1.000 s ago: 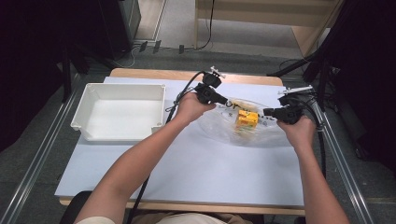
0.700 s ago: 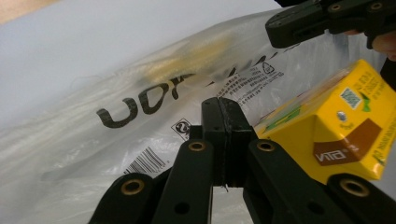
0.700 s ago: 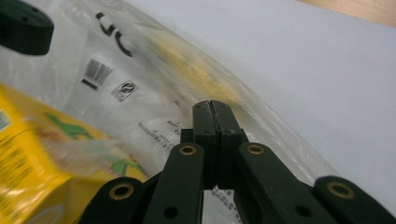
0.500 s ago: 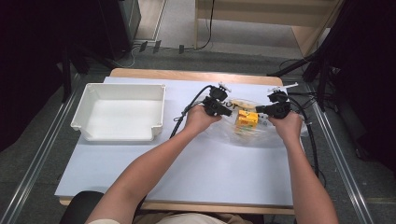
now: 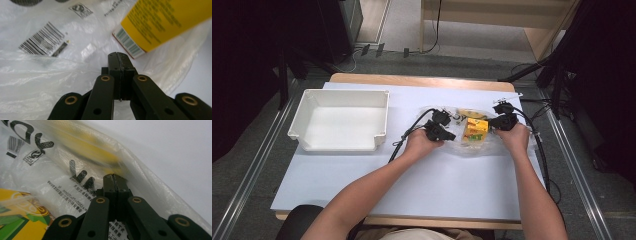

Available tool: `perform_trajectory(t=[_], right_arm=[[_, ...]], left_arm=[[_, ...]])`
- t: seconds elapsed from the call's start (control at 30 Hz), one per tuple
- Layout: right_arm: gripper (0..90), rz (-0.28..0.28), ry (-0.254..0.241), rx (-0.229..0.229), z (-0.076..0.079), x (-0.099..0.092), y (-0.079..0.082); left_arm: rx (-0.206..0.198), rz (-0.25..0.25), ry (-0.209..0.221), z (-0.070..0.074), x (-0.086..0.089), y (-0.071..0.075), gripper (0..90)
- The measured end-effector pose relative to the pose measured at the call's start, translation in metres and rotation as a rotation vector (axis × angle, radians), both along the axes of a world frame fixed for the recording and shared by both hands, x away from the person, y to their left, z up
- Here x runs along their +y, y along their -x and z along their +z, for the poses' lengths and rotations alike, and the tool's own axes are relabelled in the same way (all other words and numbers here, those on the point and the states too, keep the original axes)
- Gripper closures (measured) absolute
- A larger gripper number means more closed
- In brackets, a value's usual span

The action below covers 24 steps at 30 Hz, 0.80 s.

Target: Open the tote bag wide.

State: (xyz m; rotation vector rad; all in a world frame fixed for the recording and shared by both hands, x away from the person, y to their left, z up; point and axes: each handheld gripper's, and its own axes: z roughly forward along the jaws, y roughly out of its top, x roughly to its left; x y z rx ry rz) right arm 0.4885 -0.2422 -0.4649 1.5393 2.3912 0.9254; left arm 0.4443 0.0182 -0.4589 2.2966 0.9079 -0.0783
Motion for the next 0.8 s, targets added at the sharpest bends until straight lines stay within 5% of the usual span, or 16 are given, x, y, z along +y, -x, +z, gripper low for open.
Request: perform_trajectory(t=[0.47,0.8], right_arm=[[90.0,-0.052,-0.005,-0.017,-0.004,-0.001,-0.008],[90.0,-0.103,0.024,-0.041,-0.005,-0.001,-0.015]], left_arm=[[-0.01,-0.075,0.026,-0.008,0.013,0.045,90.0],[-0.017,-0.076,0.052,-0.01,0.028,0.068,90.0]])
